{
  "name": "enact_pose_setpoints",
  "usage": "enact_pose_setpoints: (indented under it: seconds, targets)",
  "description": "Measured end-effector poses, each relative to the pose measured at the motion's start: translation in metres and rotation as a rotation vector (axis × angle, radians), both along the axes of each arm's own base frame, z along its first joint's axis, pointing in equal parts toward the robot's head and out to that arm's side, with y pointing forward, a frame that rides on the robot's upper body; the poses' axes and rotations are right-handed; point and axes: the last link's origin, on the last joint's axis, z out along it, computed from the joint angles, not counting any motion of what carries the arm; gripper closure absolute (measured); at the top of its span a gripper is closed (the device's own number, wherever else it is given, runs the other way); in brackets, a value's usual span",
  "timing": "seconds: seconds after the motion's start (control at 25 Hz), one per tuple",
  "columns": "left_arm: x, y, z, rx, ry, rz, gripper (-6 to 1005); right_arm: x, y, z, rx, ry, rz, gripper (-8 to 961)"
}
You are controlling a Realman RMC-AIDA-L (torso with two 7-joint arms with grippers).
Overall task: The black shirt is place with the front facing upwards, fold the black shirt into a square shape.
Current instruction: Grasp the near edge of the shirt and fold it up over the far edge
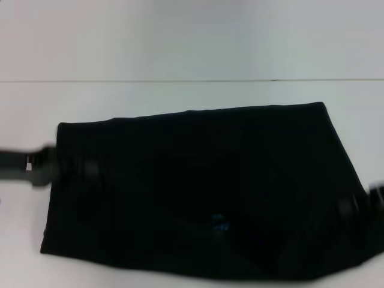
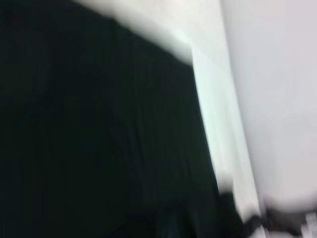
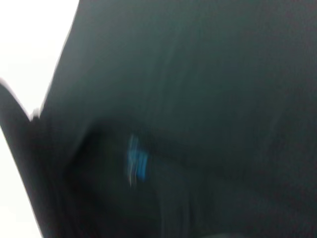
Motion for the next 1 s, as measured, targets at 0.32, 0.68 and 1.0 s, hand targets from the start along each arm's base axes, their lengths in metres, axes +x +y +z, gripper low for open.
enact_pose_setpoints:
  seconds: [0.32,0.68,1.0]
  targets:
    - [-0.023,0.030,-0.007,0.432,-0.099,0.198,923,-0.003,0.045,-0.007,0.398,0.231,-0.197,896]
    - [-0.031,0.034,-0.023,0.590,-0.143,0.262,915,-0.008,0.064,-0.026,0.566,0.270,-0.224,897]
    - [-0.024,0.048,-0.032,0.670,-0.125,0.266,908,-0.015,0.077,-0.032,0.699,0.311,-0.225,903]
